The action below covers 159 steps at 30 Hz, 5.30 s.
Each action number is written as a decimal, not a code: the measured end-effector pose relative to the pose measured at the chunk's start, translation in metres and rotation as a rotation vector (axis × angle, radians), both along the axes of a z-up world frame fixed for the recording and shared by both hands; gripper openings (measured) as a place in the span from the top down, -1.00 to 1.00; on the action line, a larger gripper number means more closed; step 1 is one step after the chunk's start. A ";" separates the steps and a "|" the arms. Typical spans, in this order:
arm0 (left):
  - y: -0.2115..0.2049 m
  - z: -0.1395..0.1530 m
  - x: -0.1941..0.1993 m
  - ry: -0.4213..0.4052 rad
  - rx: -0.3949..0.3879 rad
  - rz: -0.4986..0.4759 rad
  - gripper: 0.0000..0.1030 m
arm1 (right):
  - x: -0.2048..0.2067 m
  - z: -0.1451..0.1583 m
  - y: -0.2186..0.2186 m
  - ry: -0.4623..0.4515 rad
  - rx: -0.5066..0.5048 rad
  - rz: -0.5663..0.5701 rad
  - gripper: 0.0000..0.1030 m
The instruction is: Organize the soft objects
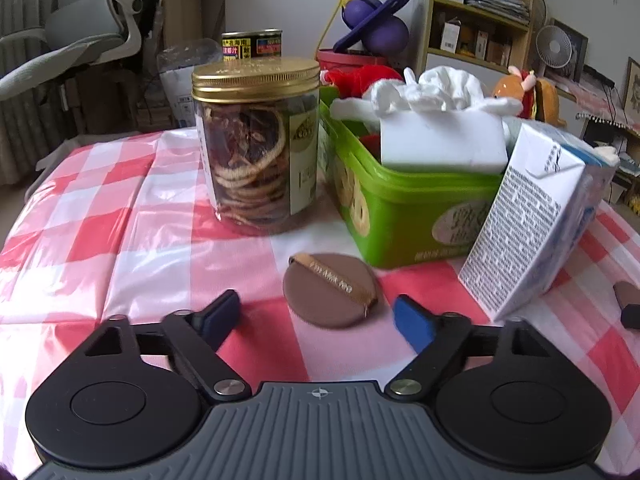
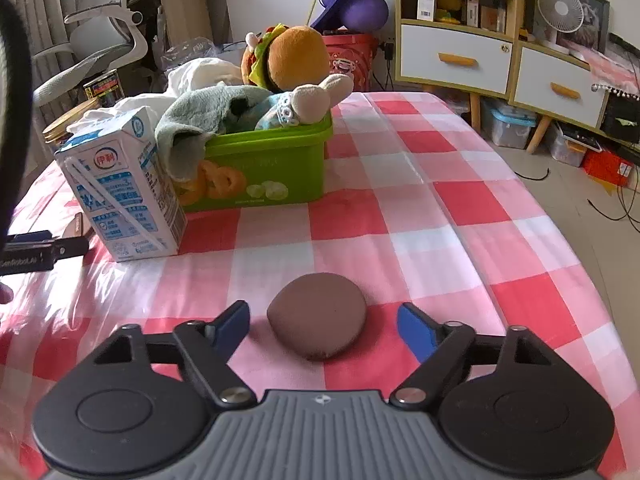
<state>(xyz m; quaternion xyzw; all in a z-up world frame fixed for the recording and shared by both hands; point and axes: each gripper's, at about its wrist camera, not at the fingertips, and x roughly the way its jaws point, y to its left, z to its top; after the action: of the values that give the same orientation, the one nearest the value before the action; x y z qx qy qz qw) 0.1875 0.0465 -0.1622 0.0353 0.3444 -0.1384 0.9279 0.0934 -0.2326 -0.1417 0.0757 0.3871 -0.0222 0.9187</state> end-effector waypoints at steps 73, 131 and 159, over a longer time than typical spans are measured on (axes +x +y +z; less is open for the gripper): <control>-0.045 0.083 0.048 -0.134 -0.239 -0.168 0.16 | 0.111 0.109 0.067 -0.268 0.113 0.082 0.66; -0.029 0.168 -0.109 0.065 0.041 0.182 -0.90 | -0.035 0.176 0.034 -0.053 0.056 -0.080 -0.35; -0.075 0.172 -0.144 0.084 0.120 0.259 -0.90 | -0.077 0.186 0.048 -0.071 -0.046 -0.061 -0.47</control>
<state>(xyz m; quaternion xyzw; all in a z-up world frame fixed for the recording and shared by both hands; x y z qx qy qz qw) 0.0430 -0.0287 0.0098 0.0403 0.3922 0.0022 0.9190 0.0162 -0.1850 0.0439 0.0672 0.3512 -0.0564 0.9322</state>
